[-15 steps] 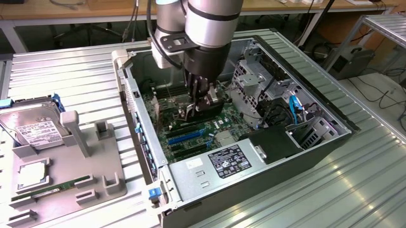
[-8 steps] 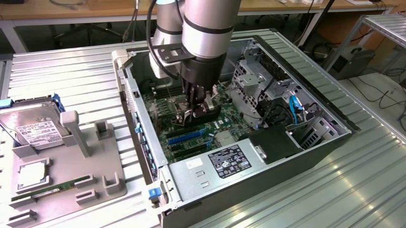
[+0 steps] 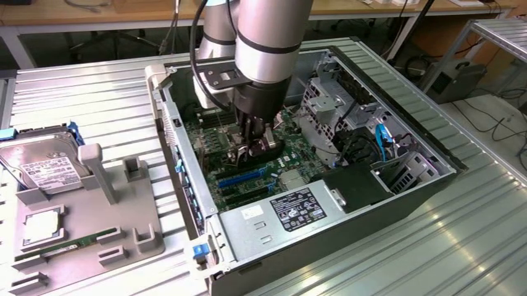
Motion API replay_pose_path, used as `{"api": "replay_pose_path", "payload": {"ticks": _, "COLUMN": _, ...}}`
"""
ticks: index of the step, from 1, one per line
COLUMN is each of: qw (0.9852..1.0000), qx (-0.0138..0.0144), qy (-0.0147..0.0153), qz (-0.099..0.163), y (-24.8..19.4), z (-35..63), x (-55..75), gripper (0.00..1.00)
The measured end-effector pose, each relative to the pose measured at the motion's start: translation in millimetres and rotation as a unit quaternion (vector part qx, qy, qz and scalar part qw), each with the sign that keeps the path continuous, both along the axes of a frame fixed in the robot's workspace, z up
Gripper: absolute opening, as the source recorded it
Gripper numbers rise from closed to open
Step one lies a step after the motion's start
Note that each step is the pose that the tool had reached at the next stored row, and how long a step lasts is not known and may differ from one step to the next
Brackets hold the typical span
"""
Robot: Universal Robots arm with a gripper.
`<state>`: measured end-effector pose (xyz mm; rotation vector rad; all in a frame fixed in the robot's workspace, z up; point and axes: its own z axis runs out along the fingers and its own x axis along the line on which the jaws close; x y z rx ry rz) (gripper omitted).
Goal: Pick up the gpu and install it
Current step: 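Insert the gpu into the slot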
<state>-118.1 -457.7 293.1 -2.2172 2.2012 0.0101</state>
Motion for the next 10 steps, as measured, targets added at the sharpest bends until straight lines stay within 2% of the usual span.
{"api": "replay_pose_path", "payload": {"ticks": 10, "qw": 1.0, "qx": 0.0001, "qy": -0.0001, "qz": -0.002, "y": -1.1, "z": -4.6, "x": -3.8, "gripper": 0.26}}
